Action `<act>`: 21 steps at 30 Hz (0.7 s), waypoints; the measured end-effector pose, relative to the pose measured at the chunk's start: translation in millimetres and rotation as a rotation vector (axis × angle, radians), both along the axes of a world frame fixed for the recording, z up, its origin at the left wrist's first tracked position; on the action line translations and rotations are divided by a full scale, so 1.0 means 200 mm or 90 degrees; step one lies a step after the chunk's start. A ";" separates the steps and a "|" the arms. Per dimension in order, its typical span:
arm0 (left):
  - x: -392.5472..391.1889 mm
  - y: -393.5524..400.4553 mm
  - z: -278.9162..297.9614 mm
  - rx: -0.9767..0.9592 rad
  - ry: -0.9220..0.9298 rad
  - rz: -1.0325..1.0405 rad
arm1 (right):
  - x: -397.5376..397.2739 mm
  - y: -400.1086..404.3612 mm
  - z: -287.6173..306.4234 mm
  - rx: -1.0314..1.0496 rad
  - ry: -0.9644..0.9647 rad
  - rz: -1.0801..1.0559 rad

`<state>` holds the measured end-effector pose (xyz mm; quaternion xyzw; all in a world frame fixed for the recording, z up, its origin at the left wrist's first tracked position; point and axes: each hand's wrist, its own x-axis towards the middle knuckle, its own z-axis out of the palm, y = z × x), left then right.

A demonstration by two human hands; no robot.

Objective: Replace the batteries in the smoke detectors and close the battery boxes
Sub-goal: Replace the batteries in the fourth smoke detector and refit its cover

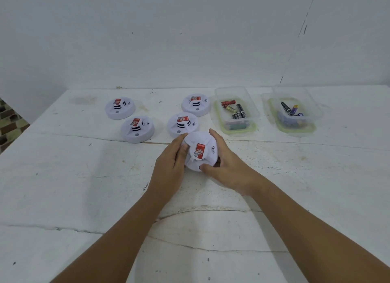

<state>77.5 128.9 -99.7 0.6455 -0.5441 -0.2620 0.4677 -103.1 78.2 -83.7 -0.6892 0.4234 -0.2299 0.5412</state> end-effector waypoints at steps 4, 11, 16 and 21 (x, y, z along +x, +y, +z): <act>-0.01 0.01 0.01 -0.003 -0.003 0.004 | 0.00 0.00 0.01 0.008 -0.001 -0.003; -0.01 0.01 0.01 0.002 0.008 0.006 | 0.00 -0.01 0.01 0.028 -0.008 -0.005; -0.01 0.01 0.01 0.001 0.006 0.013 | 0.00 0.00 0.02 0.046 -0.016 0.002; -0.01 0.00 0.01 0.002 0.014 0.013 | -0.01 0.00 0.02 0.093 -0.063 -0.013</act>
